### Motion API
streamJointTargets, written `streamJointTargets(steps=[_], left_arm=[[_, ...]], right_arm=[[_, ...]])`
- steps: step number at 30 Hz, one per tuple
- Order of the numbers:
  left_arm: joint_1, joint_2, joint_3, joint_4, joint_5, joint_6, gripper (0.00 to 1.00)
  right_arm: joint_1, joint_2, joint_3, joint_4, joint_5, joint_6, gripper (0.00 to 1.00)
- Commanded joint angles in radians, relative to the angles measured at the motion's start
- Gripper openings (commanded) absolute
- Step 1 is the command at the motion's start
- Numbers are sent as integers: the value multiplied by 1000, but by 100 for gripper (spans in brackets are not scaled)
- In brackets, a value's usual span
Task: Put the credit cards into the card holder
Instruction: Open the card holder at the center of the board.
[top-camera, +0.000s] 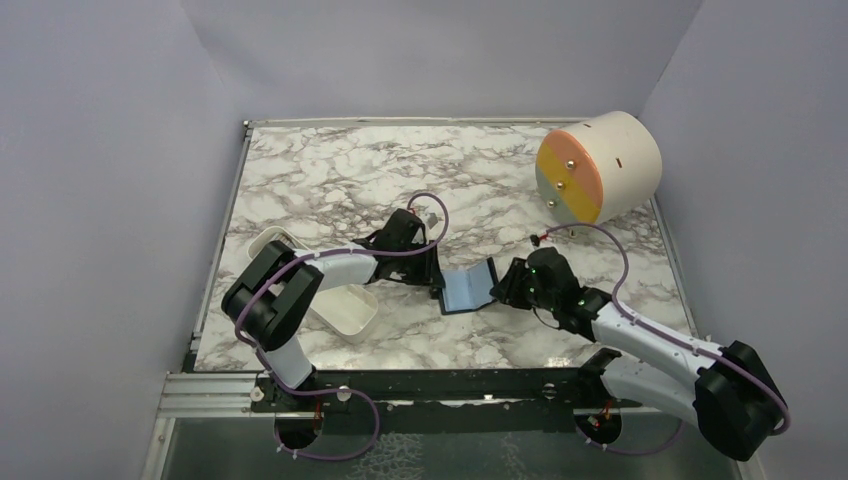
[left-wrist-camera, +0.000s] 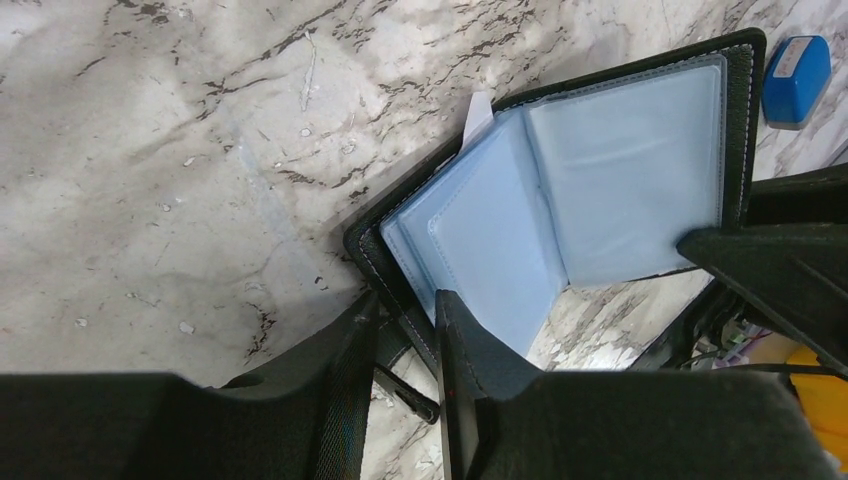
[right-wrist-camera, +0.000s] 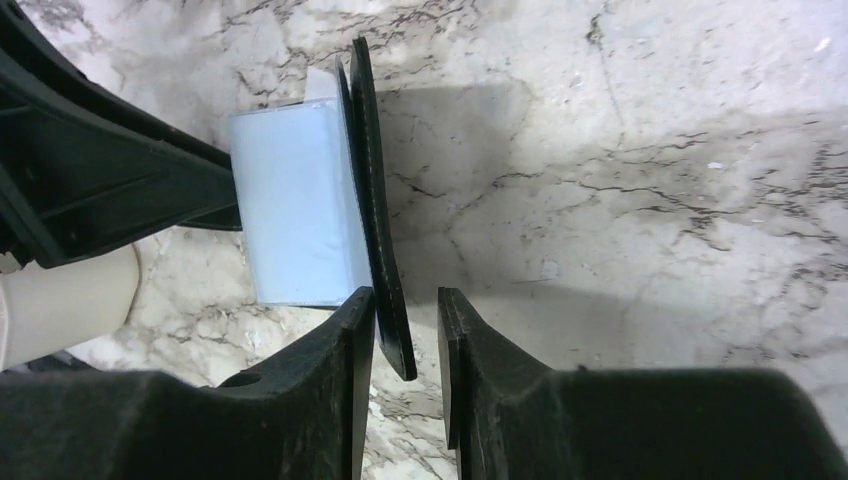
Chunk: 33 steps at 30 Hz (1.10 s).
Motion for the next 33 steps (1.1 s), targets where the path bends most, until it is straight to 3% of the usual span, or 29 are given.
streamJointTargets(steps=[1, 7, 17, 21, 27, 33], left_arm=[[-2, -15, 11, 15, 19, -13, 30], [-3, -79, 20, 1, 6, -29, 44], [-7, -165, 32, -23, -24, -46, 47], [-11, -149, 36, 1, 18, -44, 44], [-31, -49, 73, 40, 115, -37, 30], [-48, 26, 112, 100, 152, -55, 26]], right_arm=[[4, -29, 41, -80, 89, -35, 29], [3, 11, 36, -45, 45, -33, 29], [4, 32, 139, -189, 85, -65, 35], [4, 45, 150, -200, 70, -68, 36], [4, 29, 222, -292, 62, -97, 38], [4, -13, 277, -339, 10, -124, 44]])
